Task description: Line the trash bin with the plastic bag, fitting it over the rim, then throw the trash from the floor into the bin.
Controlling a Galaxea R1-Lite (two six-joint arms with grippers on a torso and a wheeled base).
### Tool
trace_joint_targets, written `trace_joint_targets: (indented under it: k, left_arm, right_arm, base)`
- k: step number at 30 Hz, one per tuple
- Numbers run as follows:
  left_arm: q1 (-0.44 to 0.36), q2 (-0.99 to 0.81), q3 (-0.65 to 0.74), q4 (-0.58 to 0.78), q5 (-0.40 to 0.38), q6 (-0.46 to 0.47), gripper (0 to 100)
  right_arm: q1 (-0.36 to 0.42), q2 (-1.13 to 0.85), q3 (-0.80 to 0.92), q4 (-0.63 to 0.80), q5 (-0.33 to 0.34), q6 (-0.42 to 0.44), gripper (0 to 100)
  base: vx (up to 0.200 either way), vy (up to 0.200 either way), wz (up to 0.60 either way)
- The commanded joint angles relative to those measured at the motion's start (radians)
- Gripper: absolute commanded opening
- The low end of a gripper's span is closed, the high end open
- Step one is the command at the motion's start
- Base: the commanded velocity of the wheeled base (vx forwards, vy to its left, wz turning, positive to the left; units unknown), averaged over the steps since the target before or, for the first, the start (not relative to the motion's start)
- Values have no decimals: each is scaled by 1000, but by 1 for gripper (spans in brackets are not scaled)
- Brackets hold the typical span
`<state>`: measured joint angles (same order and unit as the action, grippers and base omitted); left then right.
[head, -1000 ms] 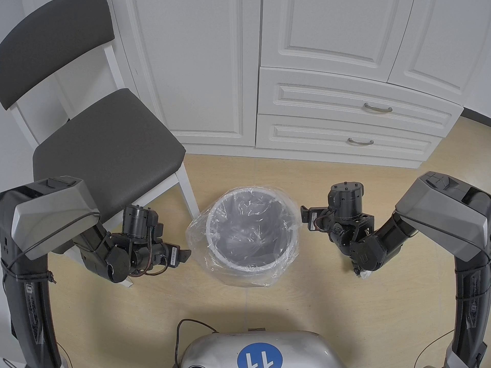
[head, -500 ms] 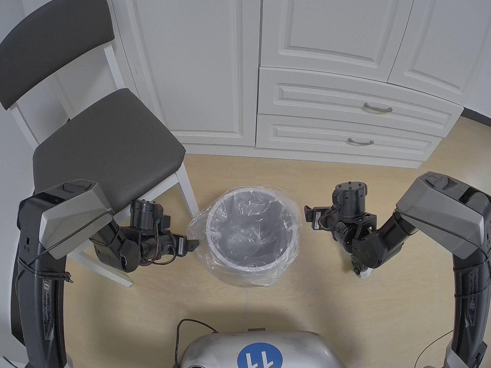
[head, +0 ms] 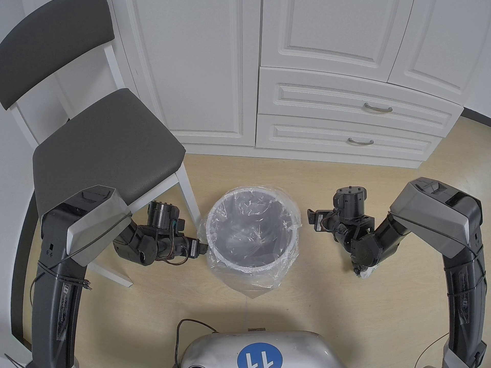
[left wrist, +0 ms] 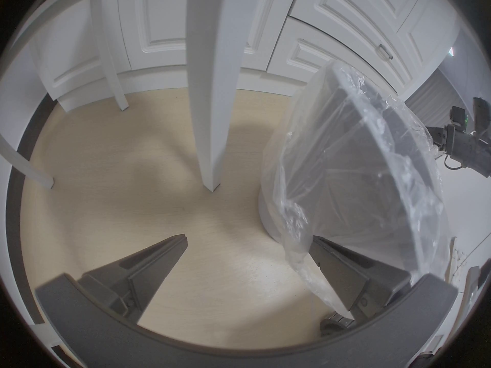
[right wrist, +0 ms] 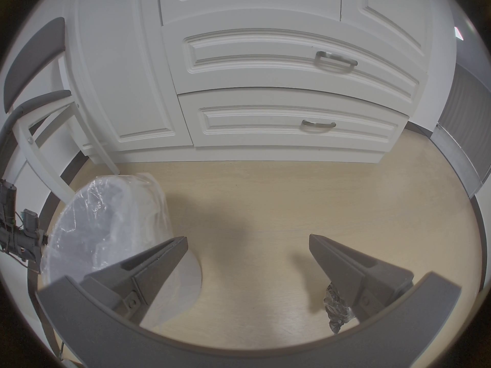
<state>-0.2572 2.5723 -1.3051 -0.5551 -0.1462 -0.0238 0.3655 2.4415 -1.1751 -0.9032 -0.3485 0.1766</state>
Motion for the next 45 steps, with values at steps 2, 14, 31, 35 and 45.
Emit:
trace_joint_targets:
  k: [2,14,31,35,45]
  left_arm:
    - [-13,95,-195,115,-9,-1,100]
    - [-37,209,-500,356,-16,8,100]
    - [-50,175,-445,425,-13,84,100]
    - [-40,147,-414,416,-15,84,100]
    - [-68,-116,-57,265,17,79,100]
  right_arm:
    - [-23,67,-47,0,40,32,100]
    - [-30,105,-67,1,74,60,100]
    - [-40,120,-67,4,74,57,100]
    - [-43,129,-69,9,75,57,100]
    - [-63,-78,48,40,94,23,100]
  base:
    - [0,0,0]
    - [0,0,0]
    - [0,0,0]
    - [0,0,0]
    - [0,0,0]
